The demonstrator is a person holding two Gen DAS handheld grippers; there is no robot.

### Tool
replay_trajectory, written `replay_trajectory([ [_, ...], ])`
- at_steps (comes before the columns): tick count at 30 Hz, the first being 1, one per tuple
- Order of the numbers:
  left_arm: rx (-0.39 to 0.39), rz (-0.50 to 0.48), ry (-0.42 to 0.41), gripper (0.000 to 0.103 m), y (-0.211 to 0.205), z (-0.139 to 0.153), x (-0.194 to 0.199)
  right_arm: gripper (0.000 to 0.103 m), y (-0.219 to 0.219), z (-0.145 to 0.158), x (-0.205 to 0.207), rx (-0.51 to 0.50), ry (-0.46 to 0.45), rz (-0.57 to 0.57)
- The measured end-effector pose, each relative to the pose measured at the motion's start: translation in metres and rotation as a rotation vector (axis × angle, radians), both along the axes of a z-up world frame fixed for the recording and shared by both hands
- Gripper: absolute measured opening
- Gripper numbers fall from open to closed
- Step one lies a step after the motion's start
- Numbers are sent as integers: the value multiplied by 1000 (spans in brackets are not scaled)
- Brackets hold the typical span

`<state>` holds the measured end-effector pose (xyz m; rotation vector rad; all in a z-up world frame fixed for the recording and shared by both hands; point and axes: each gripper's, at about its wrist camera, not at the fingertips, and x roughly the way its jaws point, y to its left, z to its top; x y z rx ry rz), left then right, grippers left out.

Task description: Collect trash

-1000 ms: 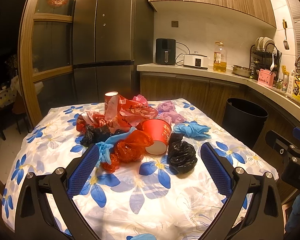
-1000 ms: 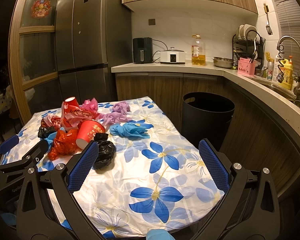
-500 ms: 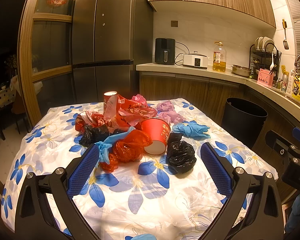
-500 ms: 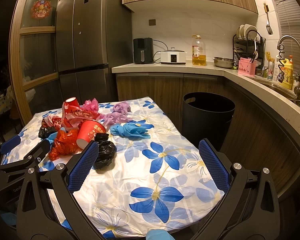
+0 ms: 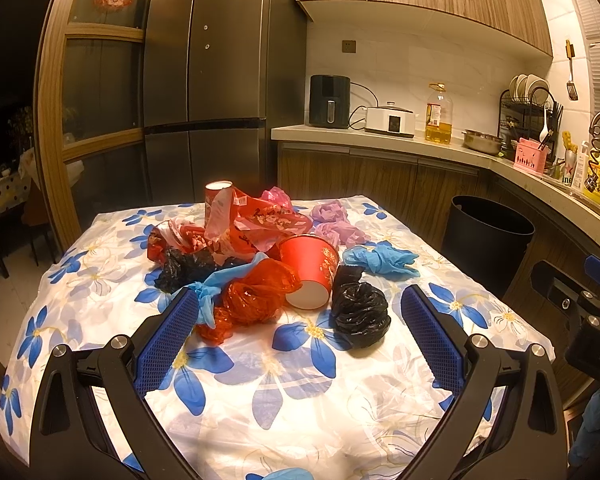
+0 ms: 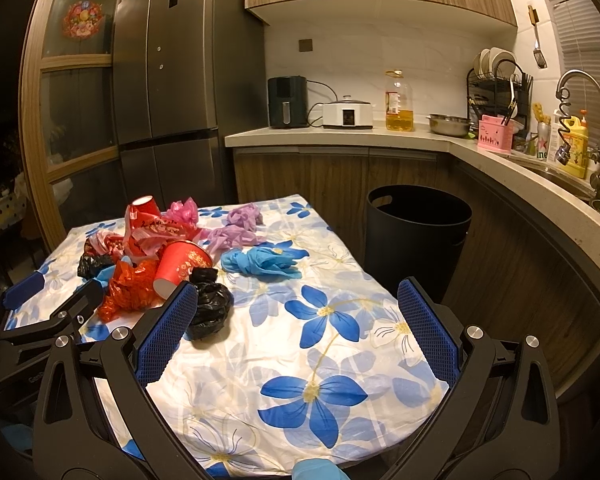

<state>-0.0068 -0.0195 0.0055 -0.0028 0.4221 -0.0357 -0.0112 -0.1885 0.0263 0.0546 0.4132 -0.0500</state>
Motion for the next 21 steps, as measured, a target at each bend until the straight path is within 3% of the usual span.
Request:
replay_trajectory([
  [21, 2, 0, 4, 98, -2, -1, 2, 99, 0, 1, 4, 8, -2, 3],
])
